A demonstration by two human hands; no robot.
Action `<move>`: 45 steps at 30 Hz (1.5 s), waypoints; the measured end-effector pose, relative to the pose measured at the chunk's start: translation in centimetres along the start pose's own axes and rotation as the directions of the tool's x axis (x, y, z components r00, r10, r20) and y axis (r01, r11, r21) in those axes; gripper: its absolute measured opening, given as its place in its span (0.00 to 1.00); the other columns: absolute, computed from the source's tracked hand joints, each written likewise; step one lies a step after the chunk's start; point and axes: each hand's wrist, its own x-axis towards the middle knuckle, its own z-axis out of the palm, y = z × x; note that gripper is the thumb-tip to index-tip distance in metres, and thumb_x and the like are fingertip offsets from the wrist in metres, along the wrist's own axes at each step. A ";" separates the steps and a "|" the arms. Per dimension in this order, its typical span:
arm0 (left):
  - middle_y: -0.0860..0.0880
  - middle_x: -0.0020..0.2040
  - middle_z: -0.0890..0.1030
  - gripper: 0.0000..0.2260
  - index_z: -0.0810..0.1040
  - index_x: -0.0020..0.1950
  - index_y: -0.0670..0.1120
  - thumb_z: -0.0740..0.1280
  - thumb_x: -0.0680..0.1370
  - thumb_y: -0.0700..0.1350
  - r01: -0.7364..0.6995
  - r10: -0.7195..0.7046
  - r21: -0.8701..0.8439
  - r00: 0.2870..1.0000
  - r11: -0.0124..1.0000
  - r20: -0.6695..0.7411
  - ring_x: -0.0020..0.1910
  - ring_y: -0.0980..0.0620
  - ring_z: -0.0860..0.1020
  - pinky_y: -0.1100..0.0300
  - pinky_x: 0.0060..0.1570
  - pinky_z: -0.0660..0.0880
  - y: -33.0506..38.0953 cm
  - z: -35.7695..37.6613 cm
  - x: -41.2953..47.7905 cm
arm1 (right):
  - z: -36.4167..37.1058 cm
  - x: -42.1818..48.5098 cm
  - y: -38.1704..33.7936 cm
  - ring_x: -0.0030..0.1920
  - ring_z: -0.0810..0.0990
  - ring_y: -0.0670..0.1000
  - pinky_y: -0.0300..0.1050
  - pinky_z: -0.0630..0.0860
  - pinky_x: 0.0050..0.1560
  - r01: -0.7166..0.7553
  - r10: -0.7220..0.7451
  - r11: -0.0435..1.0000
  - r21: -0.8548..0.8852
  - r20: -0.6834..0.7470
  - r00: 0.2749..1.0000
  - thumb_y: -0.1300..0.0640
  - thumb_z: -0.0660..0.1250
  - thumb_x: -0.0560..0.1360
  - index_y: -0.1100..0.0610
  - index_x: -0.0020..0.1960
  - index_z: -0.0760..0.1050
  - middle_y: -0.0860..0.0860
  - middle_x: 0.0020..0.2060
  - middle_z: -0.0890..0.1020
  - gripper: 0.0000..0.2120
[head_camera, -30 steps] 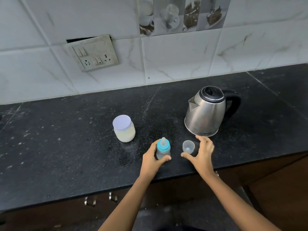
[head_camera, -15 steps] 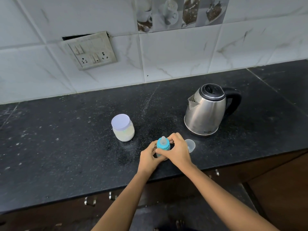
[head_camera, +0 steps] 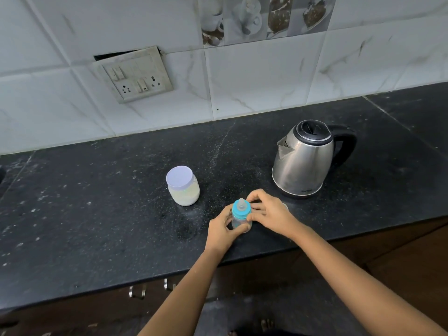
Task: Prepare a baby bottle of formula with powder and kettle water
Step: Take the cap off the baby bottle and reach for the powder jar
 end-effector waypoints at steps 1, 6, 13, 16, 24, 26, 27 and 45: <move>0.61 0.59 0.79 0.27 0.71 0.63 0.61 0.77 0.70 0.41 0.000 0.000 0.002 1.000 1.000 -0.002 0.60 0.64 0.77 0.66 0.63 0.71 0.0 0.0 0.0 | 0.4 -0.3 0.4 0.60 0.79 0.46 0.36 0.77 0.56 0.033 -0.033 0.999 -0.008 -0.030 0.999 0.66 0.71 0.73 0.56 0.60 0.71 0.49 0.58 0.77 0.18; 0.60 0.60 0.80 0.28 0.71 0.63 0.62 0.76 0.71 0.41 0.001 -0.001 -0.012 1.000 1.000 -0.012 0.61 0.62 0.77 0.60 0.65 0.72 -0.4 0.1 0.1 | 1.4 -0.9 1.0 0.65 0.69 0.39 0.29 0.65 0.65 0.137 -0.137 0.988 -0.067 -0.005 0.991 0.55 0.74 0.72 0.51 0.70 0.70 0.45 0.62 0.69 0.29; 0.58 0.61 0.80 0.28 0.73 0.68 0.53 0.77 0.70 0.43 0.022 -0.021 -0.050 1.000 0.998 0.008 0.62 0.61 0.77 0.56 0.67 0.71 -0.7 0.2 0.1 | 1.2 -0.1 0.1 0.59 0.76 0.42 0.34 0.71 0.60 0.153 -0.155 0.988 -0.025 -0.118 0.981 0.56 0.78 0.67 0.51 0.64 0.77 0.44 0.56 0.78 0.27; 0.58 0.61 0.80 0.28 0.72 0.68 0.54 0.76 0.71 0.42 0.035 -0.035 -0.052 0.999 0.998 0.009 0.62 0.61 0.77 0.57 0.67 0.71 -0.9 0.3 0.1 | 0.4 -0.4 -0.5 0.61 0.78 0.48 0.45 0.74 0.63 0.157 -0.137 0.977 0.147 -0.136 0.981 0.59 0.78 0.67 0.52 0.62 0.77 0.49 0.57 0.79 0.24; 0.59 0.59 0.80 0.24 0.74 0.62 0.58 0.76 0.71 0.40 0.022 -0.024 -0.062 0.999 0.998 -0.039 0.60 0.62 0.77 0.65 0.64 0.71 -1.1 0.7 0.0 | -6.4 -2.2 -2.2 0.56 0.81 0.44 0.46 0.77 0.61 0.023 0.004 0.992 0.128 -0.209 0.978 0.66 0.76 0.66 0.52 0.56 0.74 0.47 0.56 0.81 0.23; 0.58 0.59 0.80 0.25 0.75 0.62 0.57 0.76 0.70 0.39 0.016 -0.020 -0.068 0.998 0.998 -0.056 0.60 0.62 0.77 0.66 0.64 0.71 -1.2 0.9 -0.1 | -8.2 -2.7 -2.2 0.54 0.79 0.43 0.43 0.76 0.60 0.007 -0.032 0.983 -0.181 -0.131 0.991 0.64 0.76 0.67 0.51 0.59 0.74 0.45 0.54 0.77 0.24; 0.58 0.59 0.80 0.25 0.75 0.62 0.57 0.76 0.70 0.39 0.013 -0.017 -0.065 0.998 0.998 -0.067 0.60 0.63 0.77 0.66 0.63 0.71 -1.2 0.9 -0.1 | -8.7 -2.8 -2.1 0.54 0.77 0.44 0.42 0.76 0.60 0.011 -0.037 0.950 -0.311 -0.077 0.996 0.63 0.76 0.67 0.51 0.61 0.74 0.45 0.53 0.75 0.25; 0.59 0.69 0.74 0.35 0.65 0.73 0.56 0.76 0.70 0.46 0.061 -0.044 0.172 0.994 0.983 -0.104 0.66 0.58 0.72 0.55 0.69 0.69 -2.3 1.3 -0.7 | -6.1 -1.0 0.7 0.64 0.70 0.49 0.45 0.70 0.65 -0.060 0.149 0.788 -0.613 0.095 0.984 0.56 0.73 0.72 0.51 0.72 0.67 0.49 0.61 0.69 0.31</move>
